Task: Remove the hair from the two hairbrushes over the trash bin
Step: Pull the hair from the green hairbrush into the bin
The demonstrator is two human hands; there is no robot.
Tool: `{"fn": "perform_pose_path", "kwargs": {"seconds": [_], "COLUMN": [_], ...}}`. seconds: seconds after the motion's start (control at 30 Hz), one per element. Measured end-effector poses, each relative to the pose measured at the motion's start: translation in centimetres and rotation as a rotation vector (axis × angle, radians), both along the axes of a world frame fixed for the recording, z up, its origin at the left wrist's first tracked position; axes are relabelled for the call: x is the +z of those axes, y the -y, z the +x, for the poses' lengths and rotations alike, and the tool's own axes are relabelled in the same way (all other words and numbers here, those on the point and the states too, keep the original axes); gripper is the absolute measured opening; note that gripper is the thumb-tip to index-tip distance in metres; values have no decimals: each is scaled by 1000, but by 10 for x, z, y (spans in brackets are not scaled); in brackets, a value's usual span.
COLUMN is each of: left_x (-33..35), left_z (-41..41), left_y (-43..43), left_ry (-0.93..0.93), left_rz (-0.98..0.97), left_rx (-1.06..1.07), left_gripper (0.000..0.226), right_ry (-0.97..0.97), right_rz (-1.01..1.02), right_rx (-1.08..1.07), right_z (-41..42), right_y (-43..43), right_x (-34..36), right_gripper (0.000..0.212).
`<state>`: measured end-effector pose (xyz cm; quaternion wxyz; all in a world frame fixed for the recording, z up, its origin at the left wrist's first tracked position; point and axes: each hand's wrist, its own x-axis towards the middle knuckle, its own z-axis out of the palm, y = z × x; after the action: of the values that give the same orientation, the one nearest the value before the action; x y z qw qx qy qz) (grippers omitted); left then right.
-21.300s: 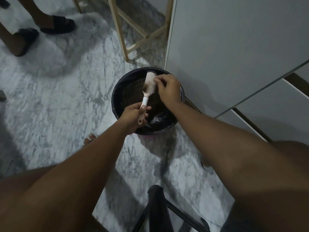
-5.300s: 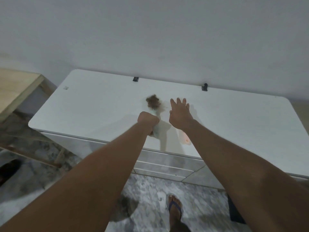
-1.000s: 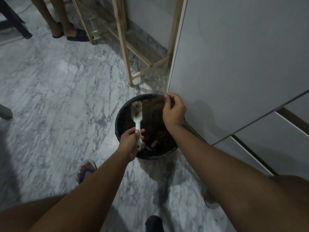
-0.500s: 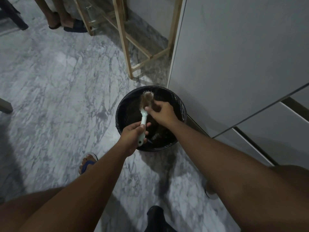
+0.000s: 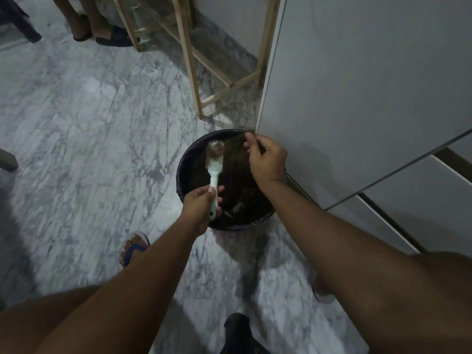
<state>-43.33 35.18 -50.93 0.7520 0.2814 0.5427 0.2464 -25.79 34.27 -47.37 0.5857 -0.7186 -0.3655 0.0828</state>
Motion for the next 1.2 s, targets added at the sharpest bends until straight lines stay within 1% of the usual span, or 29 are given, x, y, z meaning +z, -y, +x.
{"fn": "perform_pose_path", "kwargs": {"seconds": [0.07, 0.13, 0.17, 0.23, 0.27, 0.3, 0.33, 0.43, 0.5, 0.53, 0.57, 0.67, 0.73, 0.8, 0.97, 1.07, 1.13, 1.2], "left_x": [1, 3, 4, 5, 5, 5, 5, 4, 5, 5, 6, 8, 7, 6, 1, 2, 3, 4], "left_z": [2, 3, 2, 0, -1, -2, -3, -4, -4, -3, -3, -2, -2, -1, 0, 1, 3, 4], "left_y": [1, 1, 2, 2, 3, 4, 4, 6, 7, 7, 8, 6, 5, 4, 3, 3, 2, 1], "left_ry": [3, 13, 17, 21, 17, 11, 8, 16, 12, 12, 12, 22, 35, 39, 21, 8, 5, 6], "left_rz": [9, 19, 24, 33, 37, 39, 39, 38, 43, 46, 48, 43, 30, 19, 7, 1, 3, 10], "left_rx": [-2, -12, -23, -52, -66, -77, -86, -114, -132, -140, -147, -139, -122, -108, -67, -26, -22, -25], "left_gripper": [30, 27, 25, 20, 18, 17, 17, 20, 22, 22, 22, 22, 20, 21, 28, 23, 20, 21], "right_ry": [-19, -11, -2, 5, -20, -60, -107, -199, -232, -232, -204, -48, -15, -6, 44, 48, 23, -1], "right_rz": [-7, -83, -186, -528, -701, -798, -797, -539, -464, -446, -433, -412, -389, -346, -124, 1, 40, -1], "right_rx": [-28, -36, -17, 61, 116, 162, 183, 205, 250, 279, 293, 225, 200, 196, 101, 24, -23, -65], "right_z": [-1, -1, 1, 6, 6, 7, 6, -4, -9, -11, -11, -9, -9, -8, -1, 5, 9, 12], "right_y": [3, 10, 13, 16, 16, 16, 15, 7, 2, 1, 0, 0, 0, 0, -5, -6, -6, -3], "right_x": [-4, -9, -13, -20, -22, -25, -24, -17, -12, -11, -11, -14, -15, -15, -1, 9, 9, 3], "right_gripper": [25, 27, 27, 24, 37, 53, 63, 63, 69, 69, 62, 28, 19, 17, 16, 18, 18, 17]}}
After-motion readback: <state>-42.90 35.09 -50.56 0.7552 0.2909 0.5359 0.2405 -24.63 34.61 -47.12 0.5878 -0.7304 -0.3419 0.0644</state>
